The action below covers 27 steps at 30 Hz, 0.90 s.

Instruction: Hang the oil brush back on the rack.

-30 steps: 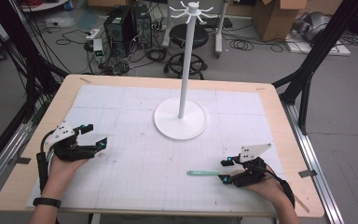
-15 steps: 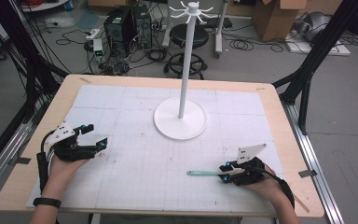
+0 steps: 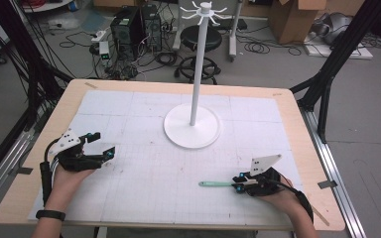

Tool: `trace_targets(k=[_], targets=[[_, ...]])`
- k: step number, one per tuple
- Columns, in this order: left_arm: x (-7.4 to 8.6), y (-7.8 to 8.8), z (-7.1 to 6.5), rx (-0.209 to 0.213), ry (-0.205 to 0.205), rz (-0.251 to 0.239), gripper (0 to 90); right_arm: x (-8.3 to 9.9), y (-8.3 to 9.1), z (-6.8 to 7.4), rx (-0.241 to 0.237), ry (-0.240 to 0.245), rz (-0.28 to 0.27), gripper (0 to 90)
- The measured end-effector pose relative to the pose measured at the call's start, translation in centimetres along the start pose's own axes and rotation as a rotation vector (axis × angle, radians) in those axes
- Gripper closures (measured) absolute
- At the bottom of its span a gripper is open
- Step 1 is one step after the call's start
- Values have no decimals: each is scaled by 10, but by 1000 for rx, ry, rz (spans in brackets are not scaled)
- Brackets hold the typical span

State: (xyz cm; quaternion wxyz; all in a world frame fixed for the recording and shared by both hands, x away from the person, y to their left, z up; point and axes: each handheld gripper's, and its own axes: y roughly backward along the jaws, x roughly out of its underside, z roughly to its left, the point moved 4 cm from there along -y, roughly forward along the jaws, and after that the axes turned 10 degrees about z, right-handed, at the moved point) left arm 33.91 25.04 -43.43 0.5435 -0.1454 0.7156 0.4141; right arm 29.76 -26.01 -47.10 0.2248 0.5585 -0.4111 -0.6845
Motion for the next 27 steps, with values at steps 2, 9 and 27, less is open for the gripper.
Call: trace_targets(k=[2, 9, 27], targets=[[0, 0, -1, 6, 1, 0, 169, -1, 0, 1, 3, -4, 14, 782], [-1, -1, -2, 10, -4, 1, 171, -3, 0, 2, 16, 2, 33, 806], [-3, 0, -4, 17, -7, -14, 180, -6, 2, 0, 25, -46, 19, 829]])
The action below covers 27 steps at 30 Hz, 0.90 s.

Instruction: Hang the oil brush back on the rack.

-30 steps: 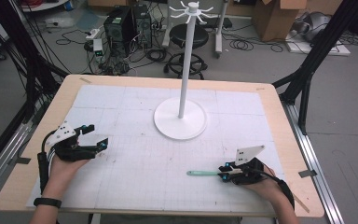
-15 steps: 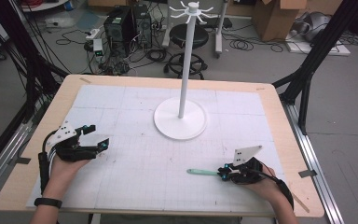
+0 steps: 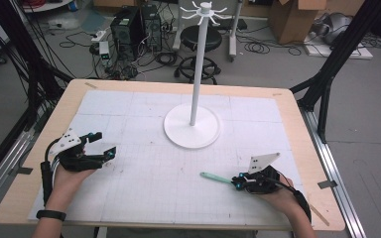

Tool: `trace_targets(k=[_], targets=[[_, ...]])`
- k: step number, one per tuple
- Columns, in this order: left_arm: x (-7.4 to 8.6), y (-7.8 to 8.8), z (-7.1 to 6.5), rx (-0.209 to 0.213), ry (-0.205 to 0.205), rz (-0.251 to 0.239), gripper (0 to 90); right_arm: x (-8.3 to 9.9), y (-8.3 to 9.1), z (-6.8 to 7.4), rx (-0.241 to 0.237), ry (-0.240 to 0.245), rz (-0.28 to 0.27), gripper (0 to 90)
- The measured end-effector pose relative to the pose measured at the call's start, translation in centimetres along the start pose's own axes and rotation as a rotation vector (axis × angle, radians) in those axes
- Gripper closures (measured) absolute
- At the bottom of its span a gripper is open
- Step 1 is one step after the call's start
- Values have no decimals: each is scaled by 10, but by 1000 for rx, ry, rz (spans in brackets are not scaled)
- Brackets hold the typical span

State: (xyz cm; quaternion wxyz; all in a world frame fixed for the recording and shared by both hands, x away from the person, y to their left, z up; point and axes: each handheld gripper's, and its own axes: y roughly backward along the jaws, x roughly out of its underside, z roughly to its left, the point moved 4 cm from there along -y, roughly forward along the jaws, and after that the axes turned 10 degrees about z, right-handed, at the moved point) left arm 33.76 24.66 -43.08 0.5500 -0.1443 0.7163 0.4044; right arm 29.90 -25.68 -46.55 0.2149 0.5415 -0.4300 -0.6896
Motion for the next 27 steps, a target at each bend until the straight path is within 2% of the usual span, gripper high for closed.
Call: trace_targets(k=[5, 19, 27], targets=[[0, 0, 0, 5, 2, -1, 181, -3, 8, -4, 21, -34, -50, 829], [-2, 2, -1, 6, 3, -12, 186, -14, 37, -19, 126, -131, -192, 828], [-2, 4, 0, 4, 7, -19, 186, -34, 61, -28, 182, -183, -324, 827]])
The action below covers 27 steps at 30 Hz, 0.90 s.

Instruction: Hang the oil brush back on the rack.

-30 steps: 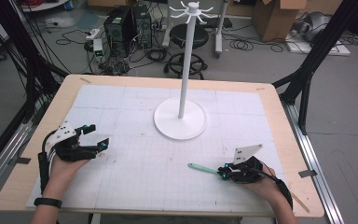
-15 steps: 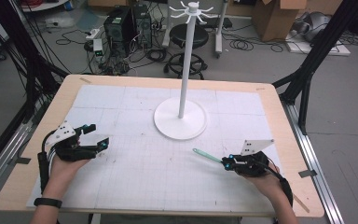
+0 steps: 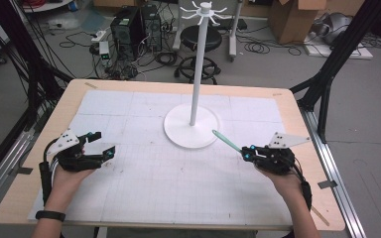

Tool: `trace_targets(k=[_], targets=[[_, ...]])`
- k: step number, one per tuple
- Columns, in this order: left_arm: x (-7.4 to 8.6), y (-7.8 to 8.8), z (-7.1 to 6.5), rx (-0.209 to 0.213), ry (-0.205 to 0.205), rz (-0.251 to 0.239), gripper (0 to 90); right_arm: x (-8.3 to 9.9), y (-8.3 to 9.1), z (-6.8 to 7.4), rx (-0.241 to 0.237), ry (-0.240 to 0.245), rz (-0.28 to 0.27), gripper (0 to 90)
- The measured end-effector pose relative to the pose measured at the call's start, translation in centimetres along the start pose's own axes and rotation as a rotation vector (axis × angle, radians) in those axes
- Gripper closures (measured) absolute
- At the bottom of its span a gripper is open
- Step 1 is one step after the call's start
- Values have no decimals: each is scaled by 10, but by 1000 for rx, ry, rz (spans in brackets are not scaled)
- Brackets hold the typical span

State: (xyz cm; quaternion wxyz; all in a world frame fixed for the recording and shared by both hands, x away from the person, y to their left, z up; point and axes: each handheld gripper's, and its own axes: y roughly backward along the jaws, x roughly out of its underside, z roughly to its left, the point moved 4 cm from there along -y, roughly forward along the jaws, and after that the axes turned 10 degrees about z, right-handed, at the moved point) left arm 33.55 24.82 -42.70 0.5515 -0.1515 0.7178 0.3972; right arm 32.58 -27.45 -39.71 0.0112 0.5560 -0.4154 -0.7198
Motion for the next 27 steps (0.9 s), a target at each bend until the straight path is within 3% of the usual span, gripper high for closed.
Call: trace_targets(k=[4, 13, 27], targets=[[0, 1, 1, -1, 2, -2, 186, -19, 12, -5, 28, -33, -95, 827], [0, 1, 1, 2, 3, -3, 186, -61, 38, -16, 96, -69, -254, 828], [0, 0, 0, 6, 3, -3, 186, -114, 70, -19, 165, -33, -383, 827]])
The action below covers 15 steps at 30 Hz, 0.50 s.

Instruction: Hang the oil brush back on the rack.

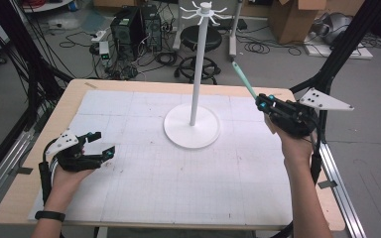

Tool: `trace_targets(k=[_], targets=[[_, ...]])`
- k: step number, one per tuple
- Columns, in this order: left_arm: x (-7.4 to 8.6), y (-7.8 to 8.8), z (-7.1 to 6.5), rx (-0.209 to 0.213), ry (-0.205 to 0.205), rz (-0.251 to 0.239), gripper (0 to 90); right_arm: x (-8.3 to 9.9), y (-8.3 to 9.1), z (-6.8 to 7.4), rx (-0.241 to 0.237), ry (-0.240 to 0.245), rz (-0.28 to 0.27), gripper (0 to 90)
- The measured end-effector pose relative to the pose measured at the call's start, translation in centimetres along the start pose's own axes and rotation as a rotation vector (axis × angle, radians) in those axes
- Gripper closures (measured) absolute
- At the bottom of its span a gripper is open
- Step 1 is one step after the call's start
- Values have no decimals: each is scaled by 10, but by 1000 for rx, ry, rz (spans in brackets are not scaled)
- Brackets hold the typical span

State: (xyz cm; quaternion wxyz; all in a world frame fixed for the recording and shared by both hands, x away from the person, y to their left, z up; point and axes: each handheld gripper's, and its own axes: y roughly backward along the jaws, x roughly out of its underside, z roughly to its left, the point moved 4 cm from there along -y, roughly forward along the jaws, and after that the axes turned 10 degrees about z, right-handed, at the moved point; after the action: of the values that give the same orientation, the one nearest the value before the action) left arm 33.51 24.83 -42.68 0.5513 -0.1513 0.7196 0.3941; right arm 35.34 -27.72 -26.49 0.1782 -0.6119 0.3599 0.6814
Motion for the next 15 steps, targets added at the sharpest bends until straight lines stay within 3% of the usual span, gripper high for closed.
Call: trace_targets(k=[4, 15], targets=[[0, 1, 0, 3, -2, -1, 186, -21, 2, 1, -3, 6, -45, 827], [-1, 4, 0, 5, 6, -15, 186, -63, -8, 15, -2, 31, -104, 826]])
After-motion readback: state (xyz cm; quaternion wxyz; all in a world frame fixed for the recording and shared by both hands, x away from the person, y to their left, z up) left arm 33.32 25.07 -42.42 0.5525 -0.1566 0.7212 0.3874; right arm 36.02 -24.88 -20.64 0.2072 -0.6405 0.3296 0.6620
